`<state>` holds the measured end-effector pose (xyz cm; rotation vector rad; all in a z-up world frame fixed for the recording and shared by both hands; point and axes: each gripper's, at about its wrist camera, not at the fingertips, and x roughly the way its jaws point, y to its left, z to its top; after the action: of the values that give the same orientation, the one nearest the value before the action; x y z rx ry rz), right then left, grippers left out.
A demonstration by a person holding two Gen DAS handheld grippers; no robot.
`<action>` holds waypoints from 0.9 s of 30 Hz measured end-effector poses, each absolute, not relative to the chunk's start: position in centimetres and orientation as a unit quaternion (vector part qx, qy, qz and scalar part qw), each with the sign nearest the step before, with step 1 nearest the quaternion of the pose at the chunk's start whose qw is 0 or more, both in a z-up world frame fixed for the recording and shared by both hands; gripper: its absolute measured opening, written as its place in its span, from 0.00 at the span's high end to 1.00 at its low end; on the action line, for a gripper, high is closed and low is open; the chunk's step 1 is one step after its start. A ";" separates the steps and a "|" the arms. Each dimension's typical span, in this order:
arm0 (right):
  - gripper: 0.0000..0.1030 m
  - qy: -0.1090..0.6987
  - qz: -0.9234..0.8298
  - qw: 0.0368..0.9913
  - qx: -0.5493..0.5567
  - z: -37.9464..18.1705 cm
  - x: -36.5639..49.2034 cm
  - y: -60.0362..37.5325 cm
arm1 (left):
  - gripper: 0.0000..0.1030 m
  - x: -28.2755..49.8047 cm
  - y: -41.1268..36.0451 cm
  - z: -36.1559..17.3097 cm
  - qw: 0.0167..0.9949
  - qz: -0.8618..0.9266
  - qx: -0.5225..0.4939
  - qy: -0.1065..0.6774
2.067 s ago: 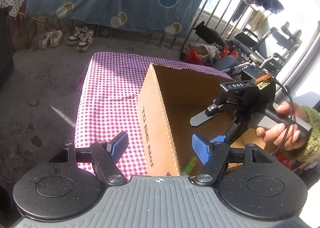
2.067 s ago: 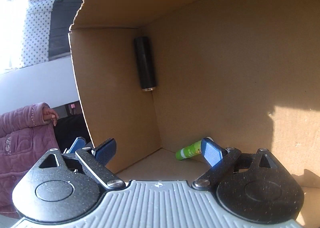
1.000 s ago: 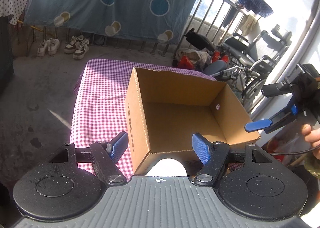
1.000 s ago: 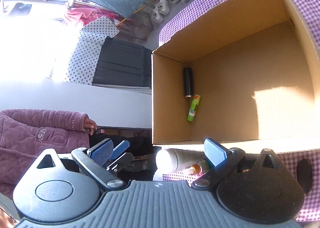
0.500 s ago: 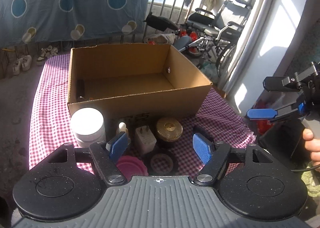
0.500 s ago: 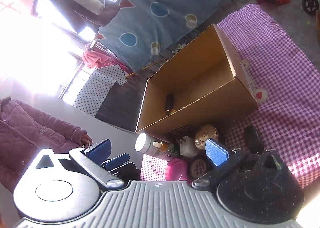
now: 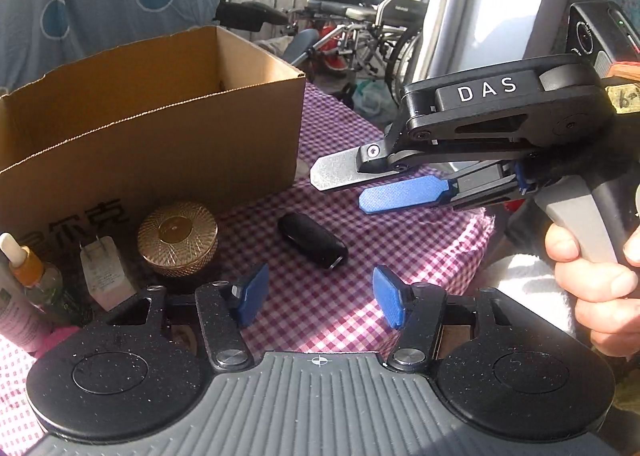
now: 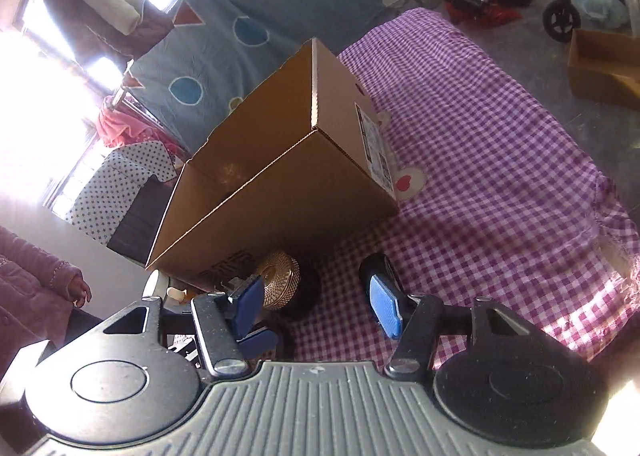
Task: Organize rigid objects
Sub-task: 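Reach the right tool toward the black case and grasp it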
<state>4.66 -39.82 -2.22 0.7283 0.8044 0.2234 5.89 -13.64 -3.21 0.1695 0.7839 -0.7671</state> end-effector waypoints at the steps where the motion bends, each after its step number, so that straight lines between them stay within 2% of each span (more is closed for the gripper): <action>1: 0.60 0.391 0.105 0.846 0.346 -2.7 5.2 -40.1 | 0.48 6.3 -13.9 -3.4 0.849 -0.361 0.076 0.378; 4: 0.74 0.408 0.111 0.833 0.357 -4.1 6.7 -40.8 | 0.54 7.3 -14.8 -3.9 0.846 -0.354 0.066 0.393; 7: 0.78 0.424 0.111 0.822 0.362 -5.1 7.9 -41.1 | 0.54 8.1 -15.6 -4.3 0.839 -0.353 0.059 0.411; 13: 0.84 0.453 0.119 0.809 0.355 -7.1 9.2 -40.7 | 0.58 9.2 -16.5 -5.2 0.827 -0.354 0.055 0.434; 19: 0.84 0.462 0.144 0.801 0.353 -7.8 9.1 -39.9 | 0.62 9.7 -15.9 -5.9 0.825 -0.342 0.053 0.448; 27: 0.83 0.468 0.152 0.808 0.325 -7.7 9.8 -37.9 | 0.62 9.2 -15.5 -5.8 0.834 -0.339 0.062 0.431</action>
<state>9.76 -37.91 -7.75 0.6947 1.0021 0.3242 9.16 -15.49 -5.80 0.1319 0.9136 -0.7178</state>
